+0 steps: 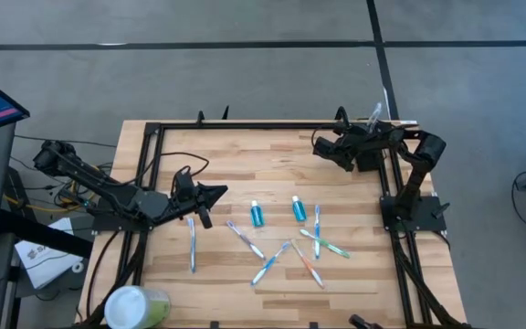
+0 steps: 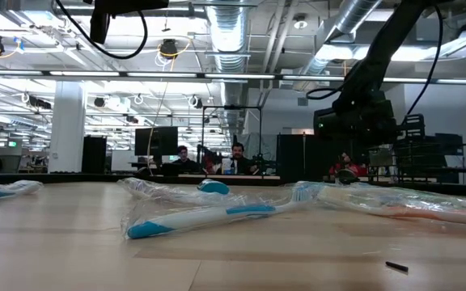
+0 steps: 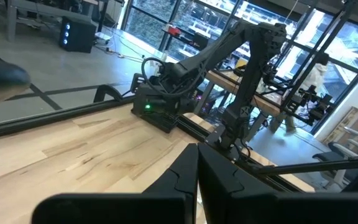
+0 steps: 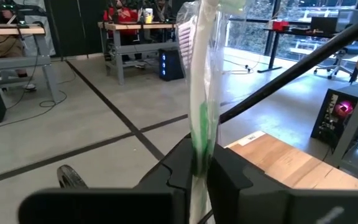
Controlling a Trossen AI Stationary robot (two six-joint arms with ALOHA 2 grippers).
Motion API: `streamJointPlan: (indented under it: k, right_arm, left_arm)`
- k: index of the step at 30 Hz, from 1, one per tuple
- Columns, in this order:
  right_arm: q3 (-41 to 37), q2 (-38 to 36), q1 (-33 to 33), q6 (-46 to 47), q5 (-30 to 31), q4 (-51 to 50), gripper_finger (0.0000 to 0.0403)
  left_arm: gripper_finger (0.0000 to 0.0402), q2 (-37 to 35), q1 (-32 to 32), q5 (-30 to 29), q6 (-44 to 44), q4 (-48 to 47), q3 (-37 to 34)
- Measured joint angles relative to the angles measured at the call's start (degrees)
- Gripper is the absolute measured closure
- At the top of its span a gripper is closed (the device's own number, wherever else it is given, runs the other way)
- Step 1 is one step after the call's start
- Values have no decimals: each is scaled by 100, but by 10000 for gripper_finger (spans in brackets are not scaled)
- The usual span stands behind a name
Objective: Pick & Place toothbrushing station
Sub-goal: Put the top green toothbrush into the left section of wire organizer
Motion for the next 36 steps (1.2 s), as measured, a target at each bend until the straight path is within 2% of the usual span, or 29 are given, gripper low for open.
streamJointPlan:
  k: [6,10,24,36]
  right_arm:
    - [0,0,83,2,17,20,325]
    - [0,0,86,9,22,26,310]
    - [-2,0,191,17,166,-37,329]
    - [-4,-30,611,18,97,-465,244]
  left_arm:
    - [400,0,0,14,0,4,0]
    - [400,0,2,13,2,12,0]
    - [400,0,2,4,13,28,0]
    - [400,0,2,-7,17,98,-1]
